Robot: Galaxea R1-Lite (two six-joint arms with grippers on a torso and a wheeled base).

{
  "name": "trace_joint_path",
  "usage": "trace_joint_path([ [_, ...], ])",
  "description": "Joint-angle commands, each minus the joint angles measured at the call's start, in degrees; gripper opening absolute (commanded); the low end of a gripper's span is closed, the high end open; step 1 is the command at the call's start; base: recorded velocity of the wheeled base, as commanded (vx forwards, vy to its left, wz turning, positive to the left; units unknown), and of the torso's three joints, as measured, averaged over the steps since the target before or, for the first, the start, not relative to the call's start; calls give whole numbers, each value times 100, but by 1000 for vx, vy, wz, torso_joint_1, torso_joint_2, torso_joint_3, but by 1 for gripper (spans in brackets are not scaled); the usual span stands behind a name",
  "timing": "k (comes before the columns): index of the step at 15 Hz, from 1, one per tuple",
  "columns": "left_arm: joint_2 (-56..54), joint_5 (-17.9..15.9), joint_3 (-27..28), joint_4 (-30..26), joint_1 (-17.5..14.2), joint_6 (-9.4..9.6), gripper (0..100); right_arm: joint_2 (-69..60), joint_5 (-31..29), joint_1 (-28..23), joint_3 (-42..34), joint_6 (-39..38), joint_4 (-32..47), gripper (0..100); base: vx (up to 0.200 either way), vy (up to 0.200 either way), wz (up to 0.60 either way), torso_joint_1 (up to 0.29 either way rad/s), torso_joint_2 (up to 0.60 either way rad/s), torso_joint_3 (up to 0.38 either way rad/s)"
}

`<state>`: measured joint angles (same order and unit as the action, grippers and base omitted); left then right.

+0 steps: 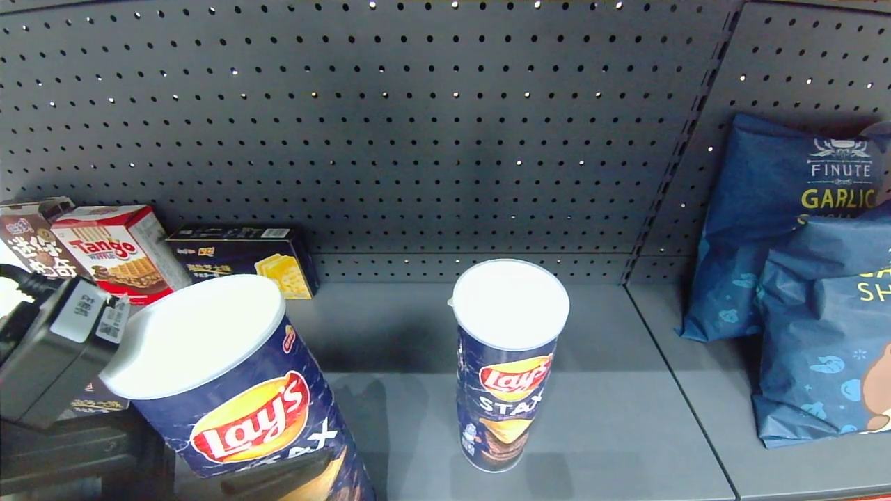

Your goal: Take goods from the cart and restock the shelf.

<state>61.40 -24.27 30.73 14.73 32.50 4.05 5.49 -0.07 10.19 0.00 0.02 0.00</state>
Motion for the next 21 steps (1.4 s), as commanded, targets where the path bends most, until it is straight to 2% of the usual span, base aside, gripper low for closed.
trace_joint_path([
  [1,-14,1,64,4,-60,0,0,23,-1,9,0,-2,0,100,0,0,0,0,0,0],
  [3,-14,-7,144,4,-191,8,0,23,-1,9,0,-2,0,100,0,0,0,0,0,0],
  [6,12,-87,398,-49,-209,0,0,23,7,9,0,-2,0,100,0,0,0,0,0,0],
  [7,258,-95,759,-49,-165,8,0,23,-1,9,0,-2,0,100,0,0,0,0,0,0],
  [10,988,-60,1796,-102,-341,17,0,23,-1,9,0,-2,0,100,0,0,0,0,0,0],
  [12,1409,-60,2227,-128,-341,175,0,23,-1,9,0,-2,0,100,0,0,0,0,0,0],
  [13,1664,-60,2411,-251,-385,606,0,23,-1,9,0,-2,0,100,0,0,0,0,0,0],
  [14,1858,-78,2534,-321,-455,668,0,23,-1,9,0,-2,0,100,0,0,0,0,0,0],
  [18,2394,-315,2886,-418,-481,668,0,23,-1,9,0,-2,0,100,0,0,0,0,0,0],
  [19,2684,-579,3114,-374,-508,703,0,23,-1,9,0,-2,0,100,0,0,0,0,0,0],
  [21,3044,-596,3369,-348,-569,817,0,23,-1,9,0,-2,0,100,0,0,0,0,0,0],
])
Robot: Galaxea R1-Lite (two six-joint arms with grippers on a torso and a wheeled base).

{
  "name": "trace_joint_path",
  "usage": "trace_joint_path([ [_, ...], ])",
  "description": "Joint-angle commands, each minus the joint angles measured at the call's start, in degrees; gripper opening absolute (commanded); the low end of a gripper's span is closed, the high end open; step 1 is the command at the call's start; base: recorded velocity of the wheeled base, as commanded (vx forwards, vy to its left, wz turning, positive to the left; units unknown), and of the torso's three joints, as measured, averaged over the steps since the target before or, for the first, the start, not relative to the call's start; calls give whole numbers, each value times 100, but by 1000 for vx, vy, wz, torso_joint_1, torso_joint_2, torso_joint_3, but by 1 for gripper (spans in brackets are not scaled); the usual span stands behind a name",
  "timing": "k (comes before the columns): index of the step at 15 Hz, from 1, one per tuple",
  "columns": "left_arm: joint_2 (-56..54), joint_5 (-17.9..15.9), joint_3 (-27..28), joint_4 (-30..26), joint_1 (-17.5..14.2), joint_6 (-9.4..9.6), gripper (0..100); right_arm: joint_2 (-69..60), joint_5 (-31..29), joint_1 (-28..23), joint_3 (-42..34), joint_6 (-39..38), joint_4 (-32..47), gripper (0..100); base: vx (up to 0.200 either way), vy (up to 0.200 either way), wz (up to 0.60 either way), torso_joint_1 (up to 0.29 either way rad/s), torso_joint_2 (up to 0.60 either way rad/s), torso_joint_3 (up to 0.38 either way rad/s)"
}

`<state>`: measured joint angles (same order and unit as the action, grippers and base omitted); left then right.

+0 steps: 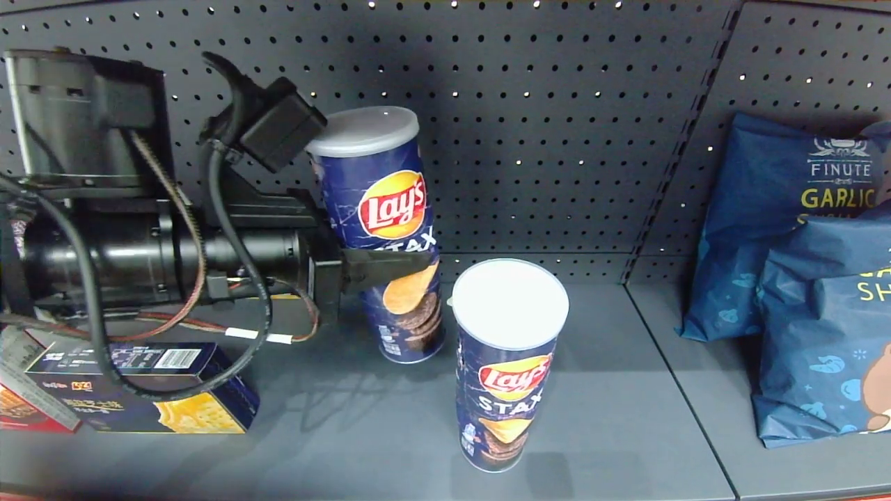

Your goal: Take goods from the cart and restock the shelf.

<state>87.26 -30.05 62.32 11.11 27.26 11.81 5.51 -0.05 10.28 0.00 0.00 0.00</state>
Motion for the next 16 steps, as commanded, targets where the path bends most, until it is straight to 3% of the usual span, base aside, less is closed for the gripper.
trace_joint_path([
  [1,643,-36,298,32,-63,128,0,20,5,1,0,0,0,100,0,0,0,0,0,0],
  [3,1065,-335,553,41,-309,480,0,20,5,1,0,0,0,100,0,0,0,0,0,0],
  [5,1373,-660,826,41,-432,664,0,20,-4,1,0,0,0,100,0,0,0,0,0,0],
  [10,2032,-704,1415,243,-414,726,0,20,5,1,0,0,0,100,0,0,0,0,0,0],
  [16,2375,-722,1722,304,-282,726,0,20,-4,1,0,0,0,100,0,0,0,0,0,0],
])
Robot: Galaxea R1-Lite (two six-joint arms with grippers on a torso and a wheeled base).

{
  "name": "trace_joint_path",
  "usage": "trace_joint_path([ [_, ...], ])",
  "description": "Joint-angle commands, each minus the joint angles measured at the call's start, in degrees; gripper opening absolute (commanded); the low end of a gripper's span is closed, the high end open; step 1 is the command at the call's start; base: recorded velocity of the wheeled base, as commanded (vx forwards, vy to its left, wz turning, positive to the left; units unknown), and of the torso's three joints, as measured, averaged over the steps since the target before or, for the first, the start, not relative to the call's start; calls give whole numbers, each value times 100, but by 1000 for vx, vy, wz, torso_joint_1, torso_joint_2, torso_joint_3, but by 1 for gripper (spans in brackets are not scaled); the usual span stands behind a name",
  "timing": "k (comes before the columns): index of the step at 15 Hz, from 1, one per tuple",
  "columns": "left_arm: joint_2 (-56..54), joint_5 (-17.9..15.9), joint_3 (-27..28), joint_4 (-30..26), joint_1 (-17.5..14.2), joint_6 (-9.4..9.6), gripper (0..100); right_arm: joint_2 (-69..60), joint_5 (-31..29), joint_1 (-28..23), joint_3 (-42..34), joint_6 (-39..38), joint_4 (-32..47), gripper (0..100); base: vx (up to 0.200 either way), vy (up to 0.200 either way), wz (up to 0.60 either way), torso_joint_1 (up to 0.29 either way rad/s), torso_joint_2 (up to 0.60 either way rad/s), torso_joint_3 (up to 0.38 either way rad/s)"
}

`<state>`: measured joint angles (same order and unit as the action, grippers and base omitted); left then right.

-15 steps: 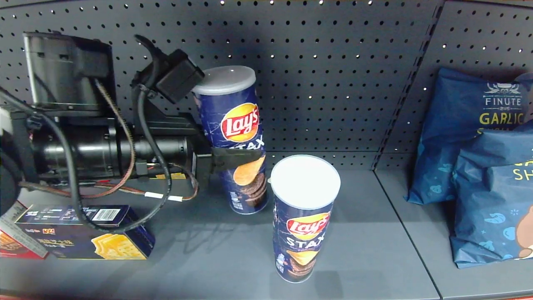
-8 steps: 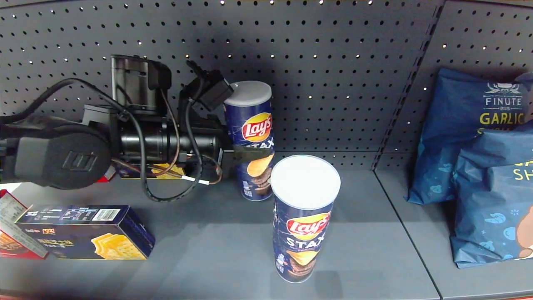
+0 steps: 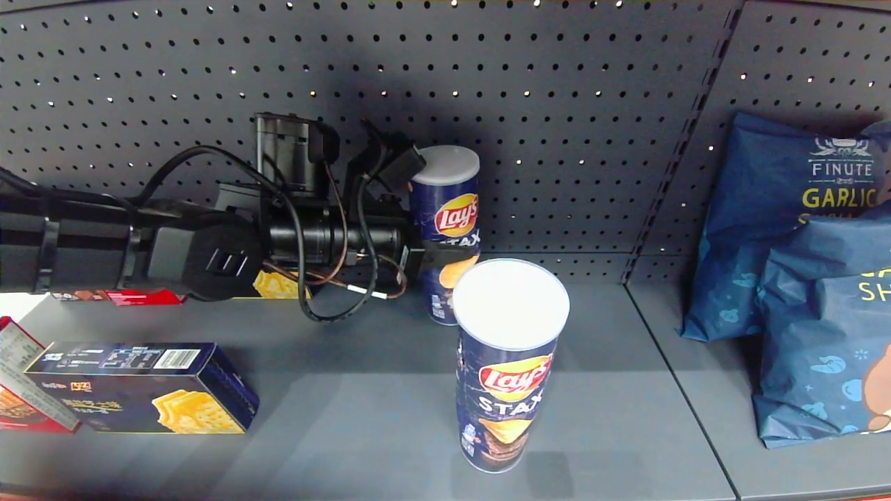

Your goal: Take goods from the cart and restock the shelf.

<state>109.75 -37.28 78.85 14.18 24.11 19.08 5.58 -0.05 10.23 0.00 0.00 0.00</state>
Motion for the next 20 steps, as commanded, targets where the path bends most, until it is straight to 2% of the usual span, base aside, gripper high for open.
trace_joint_path([
  [1,152,1,113,-12,32,-9,0,13,-4,6,0,0,0,100,0,0,0,0,0,0],
  [11,380,19,210,-3,181,-9,0,13,5,6,0,0,0,100,0,0,0,0,0,0],
  [12,389,28,210,-3,190,-18,100,13,-4,6,0,0,0,100,0,0,0,0,0,0],
  [17,292,72,-10,6,199,-9,100,13,-4,6,0,0,0,100,0,0,0,0,0,0],
  [20,-235,239,-608,331,146,-53,100,13,-4,6,0,0,0,100,0,0,0,0,0,0],
])
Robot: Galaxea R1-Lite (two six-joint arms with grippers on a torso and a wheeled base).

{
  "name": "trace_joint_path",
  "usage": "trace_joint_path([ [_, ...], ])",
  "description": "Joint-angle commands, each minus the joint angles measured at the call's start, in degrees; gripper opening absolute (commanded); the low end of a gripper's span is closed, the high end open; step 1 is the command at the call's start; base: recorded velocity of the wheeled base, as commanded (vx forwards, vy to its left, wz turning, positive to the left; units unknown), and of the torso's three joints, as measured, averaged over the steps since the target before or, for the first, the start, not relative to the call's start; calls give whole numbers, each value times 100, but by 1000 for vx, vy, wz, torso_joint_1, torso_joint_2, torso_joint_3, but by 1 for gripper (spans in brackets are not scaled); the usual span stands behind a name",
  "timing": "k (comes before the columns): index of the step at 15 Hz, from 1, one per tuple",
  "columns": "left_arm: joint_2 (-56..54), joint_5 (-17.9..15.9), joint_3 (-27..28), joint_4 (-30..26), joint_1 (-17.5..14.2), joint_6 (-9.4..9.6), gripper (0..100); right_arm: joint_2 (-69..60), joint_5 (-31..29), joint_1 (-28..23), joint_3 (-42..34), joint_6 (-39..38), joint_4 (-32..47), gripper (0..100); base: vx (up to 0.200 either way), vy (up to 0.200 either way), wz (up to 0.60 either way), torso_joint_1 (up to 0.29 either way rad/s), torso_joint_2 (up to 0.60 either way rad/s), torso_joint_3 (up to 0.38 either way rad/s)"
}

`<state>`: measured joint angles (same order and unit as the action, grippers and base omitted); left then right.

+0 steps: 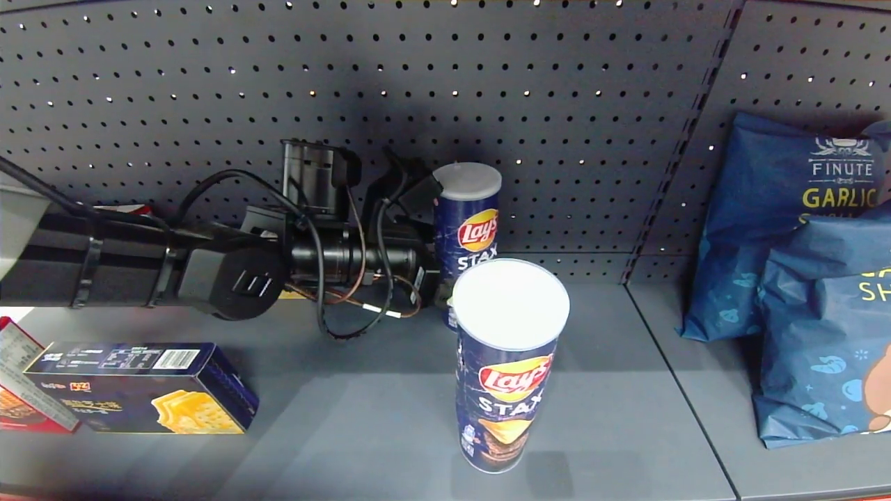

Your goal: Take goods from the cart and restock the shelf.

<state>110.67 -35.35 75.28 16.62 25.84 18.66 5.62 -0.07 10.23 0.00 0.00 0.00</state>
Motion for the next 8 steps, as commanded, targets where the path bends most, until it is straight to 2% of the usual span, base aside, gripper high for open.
trace_joint_path([
  [1,-441,72,-435,114,-62,-12,100,9,-1,6,0,0,0,100,0,0,0,0,0,0],
  [2,-493,81,-514,123,-71,-12,100,9,-1,6,0,0,0,100,0,0,0,0,0,0],
  [4,-783,108,-857,131,-290,-12,100,9,7,6,0,0,0,100,0,0,0,0,0,0],
  [6,-906,143,-927,131,-334,-21,100,9,-1,6,0,0,0,100,0,0,0,0,0,0],
  [8,-1065,688,-945,123,-387,-109,100,9,7,6,0,0,0,100,0,0,0,0,0,0],
])
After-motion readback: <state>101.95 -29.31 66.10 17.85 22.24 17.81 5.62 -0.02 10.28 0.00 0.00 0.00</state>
